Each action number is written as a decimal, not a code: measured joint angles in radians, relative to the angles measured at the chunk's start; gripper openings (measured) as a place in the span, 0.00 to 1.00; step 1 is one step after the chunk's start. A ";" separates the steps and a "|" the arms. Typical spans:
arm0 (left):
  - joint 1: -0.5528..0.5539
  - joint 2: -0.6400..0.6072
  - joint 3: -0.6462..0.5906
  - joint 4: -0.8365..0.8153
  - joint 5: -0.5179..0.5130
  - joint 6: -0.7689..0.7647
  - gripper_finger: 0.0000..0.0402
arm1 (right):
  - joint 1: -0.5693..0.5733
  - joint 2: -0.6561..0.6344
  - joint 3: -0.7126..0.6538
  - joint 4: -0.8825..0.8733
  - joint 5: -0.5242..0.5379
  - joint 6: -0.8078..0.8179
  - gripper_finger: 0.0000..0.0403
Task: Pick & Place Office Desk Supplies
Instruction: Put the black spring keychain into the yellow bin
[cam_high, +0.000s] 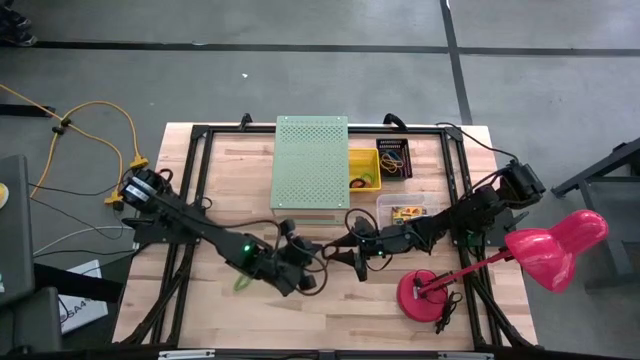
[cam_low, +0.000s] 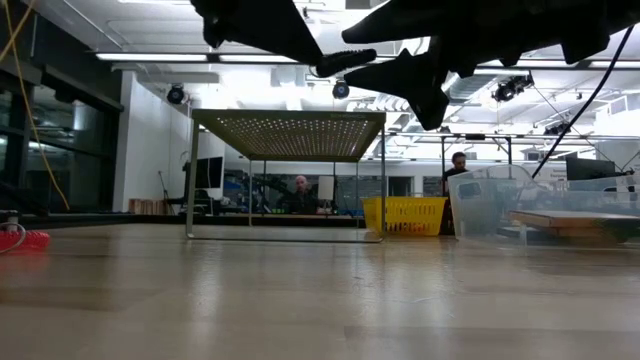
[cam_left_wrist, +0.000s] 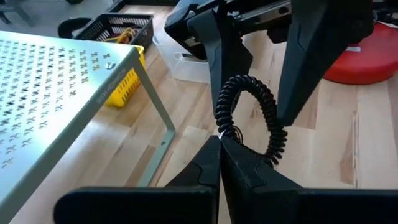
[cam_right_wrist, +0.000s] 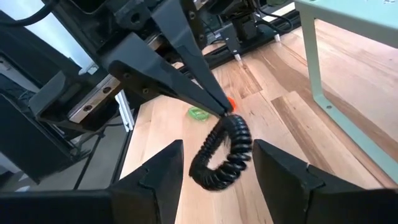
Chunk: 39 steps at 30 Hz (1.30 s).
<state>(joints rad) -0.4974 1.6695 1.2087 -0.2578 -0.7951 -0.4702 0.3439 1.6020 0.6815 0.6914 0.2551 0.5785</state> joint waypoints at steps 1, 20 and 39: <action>0.005 0.000 0.000 0.001 0.010 0.000 0.00 | 0.000 0.000 0.000 0.000 0.000 -0.004 0.45; 0.018 0.000 0.000 -0.003 0.039 0.002 0.00 | 0.000 0.000 0.000 0.001 -0.025 -0.006 0.32; 0.014 0.000 0.000 -0.001 0.040 0.000 0.00 | 0.000 0.000 0.000 0.000 0.004 -0.008 0.07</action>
<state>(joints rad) -0.4835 1.6695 1.2087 -0.2592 -0.7551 -0.4706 0.3439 1.6020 0.6815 0.6918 0.2596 0.5701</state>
